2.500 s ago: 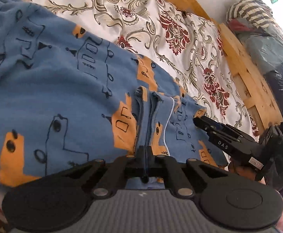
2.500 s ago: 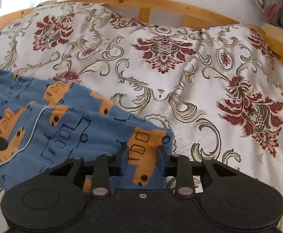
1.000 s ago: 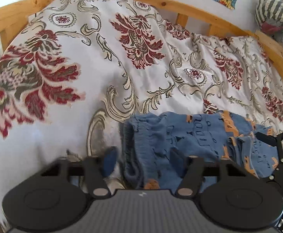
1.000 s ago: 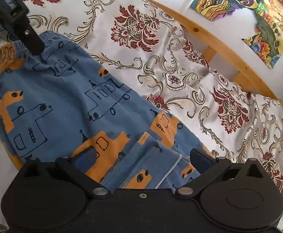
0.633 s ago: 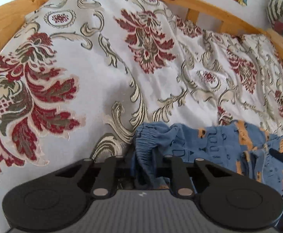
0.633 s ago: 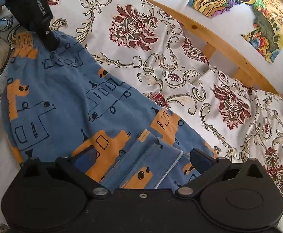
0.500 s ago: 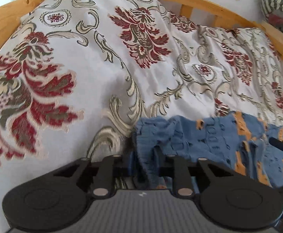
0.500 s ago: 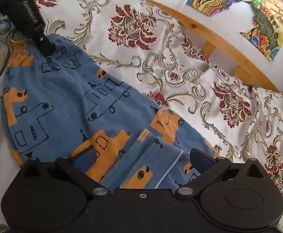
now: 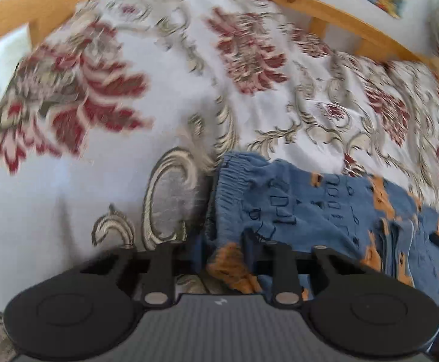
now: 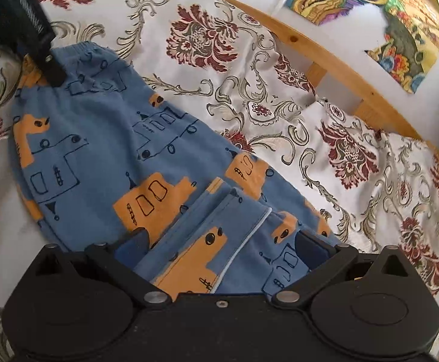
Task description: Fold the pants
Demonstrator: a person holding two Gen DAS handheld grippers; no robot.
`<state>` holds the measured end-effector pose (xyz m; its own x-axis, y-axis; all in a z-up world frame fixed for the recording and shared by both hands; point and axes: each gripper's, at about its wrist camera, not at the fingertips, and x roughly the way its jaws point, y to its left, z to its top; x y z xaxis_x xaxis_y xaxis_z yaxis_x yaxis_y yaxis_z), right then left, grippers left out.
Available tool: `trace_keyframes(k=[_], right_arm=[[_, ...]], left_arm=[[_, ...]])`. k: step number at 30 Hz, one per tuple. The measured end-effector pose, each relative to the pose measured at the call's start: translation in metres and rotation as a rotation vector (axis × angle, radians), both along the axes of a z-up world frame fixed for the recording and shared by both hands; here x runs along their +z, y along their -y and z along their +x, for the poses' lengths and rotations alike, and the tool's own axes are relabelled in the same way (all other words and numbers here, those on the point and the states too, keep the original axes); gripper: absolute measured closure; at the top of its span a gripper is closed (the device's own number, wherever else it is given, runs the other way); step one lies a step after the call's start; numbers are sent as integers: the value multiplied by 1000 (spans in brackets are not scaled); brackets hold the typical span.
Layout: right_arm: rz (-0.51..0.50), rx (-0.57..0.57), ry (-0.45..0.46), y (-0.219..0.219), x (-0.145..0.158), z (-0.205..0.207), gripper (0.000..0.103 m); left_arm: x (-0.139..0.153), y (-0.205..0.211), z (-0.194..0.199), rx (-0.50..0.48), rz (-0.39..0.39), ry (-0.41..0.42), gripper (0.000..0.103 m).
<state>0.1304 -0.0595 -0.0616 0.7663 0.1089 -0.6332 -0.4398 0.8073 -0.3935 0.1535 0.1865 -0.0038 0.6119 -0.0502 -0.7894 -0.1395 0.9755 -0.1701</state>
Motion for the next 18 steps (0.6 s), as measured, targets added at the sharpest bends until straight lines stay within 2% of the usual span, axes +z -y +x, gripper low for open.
trace_keyframes(k=[2,6,10,14,17,18], right_arm=[[11,-2,-1,1,0,0,1],[10,-2,14,1,-1,-3,1],[30,1,42,3,5,-6,1],[119,-4,81,15,23,-5,1],[223,8,45,31,38,9,1],[269,19,8,37,43,17,1]], left_arm=[[-1,-2,-1,27,-23,6,78],[1,6,-4,30,23,18,82],[10,23,-11,2,116,55,83],[22,50,-21,-68,252,119,83],[27,70,-29,-117,335,157,83],[28,77,-32,-132,360,166,83]])
